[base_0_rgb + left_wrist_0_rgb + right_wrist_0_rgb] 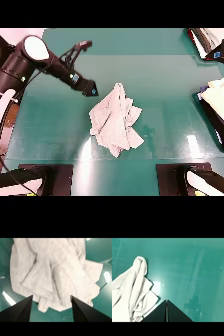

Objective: Fold the shirts.

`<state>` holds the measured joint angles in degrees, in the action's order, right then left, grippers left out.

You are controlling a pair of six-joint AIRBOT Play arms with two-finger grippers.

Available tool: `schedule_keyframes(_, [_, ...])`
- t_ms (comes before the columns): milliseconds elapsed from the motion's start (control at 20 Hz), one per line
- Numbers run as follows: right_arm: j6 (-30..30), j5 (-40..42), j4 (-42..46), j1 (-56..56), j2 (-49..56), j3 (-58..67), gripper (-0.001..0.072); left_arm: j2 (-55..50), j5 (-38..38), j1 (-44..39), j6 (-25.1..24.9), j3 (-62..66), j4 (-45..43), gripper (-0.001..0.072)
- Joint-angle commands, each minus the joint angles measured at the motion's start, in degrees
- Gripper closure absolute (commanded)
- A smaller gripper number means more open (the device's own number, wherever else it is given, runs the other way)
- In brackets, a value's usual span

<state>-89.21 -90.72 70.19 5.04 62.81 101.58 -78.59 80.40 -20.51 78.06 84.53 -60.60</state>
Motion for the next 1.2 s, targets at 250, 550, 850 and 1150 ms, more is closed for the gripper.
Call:
schedule_keyframes(250, [0.07,-0.55,-0.02,-0.04,-0.02,-1.31,0.0699,4.55,-17.33,-1.2,0.98,-32.2,6.6,0.016])
schedule_keyframes(550, [0.07,-1.27,-0.15,-0.04,-0.04,-6.34,0.0699,4.55,-29.33,-8.13,1.07,-35.06,8.02,0.0161])
schedule_keyframes(850, [0.09,-1.42,-0.17,-0.31,-0.09,-7.04,0.0699,4.57,-32.35,-9.18,4.44,-34.71,7.98,0.0686])
schedule_keyframes(1150, [1.86,-1.25,-0.17,-6.95,1.36,-7.06,0.0698,12.96,-13.92,-1.86,6.03,-20.48,-12.63,0.0686])
